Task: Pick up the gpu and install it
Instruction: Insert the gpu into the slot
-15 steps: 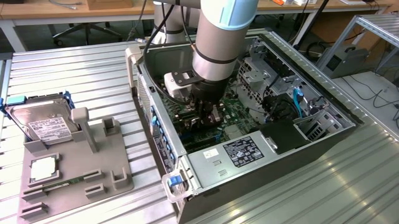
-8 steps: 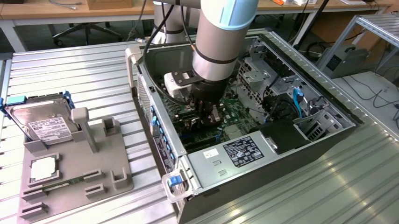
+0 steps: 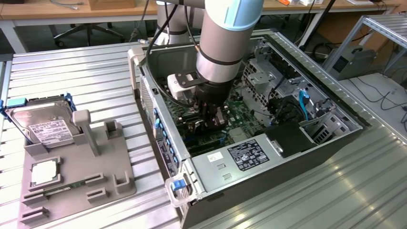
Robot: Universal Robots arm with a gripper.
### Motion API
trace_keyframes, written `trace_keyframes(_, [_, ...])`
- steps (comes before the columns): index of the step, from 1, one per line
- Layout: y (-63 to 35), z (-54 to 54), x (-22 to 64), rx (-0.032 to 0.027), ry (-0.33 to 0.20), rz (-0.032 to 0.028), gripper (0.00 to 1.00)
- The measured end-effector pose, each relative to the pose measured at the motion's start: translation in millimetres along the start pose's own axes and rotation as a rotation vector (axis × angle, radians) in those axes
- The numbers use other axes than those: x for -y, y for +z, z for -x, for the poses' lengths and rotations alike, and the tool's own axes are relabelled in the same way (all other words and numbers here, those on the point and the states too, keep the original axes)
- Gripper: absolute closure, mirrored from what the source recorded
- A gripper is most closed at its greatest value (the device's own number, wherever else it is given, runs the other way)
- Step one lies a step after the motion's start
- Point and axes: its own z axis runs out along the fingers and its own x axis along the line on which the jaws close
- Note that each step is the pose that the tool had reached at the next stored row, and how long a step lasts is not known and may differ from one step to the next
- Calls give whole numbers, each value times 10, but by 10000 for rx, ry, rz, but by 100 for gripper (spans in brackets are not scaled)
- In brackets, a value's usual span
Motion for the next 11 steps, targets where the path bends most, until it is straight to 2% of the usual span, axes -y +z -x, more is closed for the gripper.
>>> trace_keyframes(11, [16,-2,-1,-4,-1,0,73])
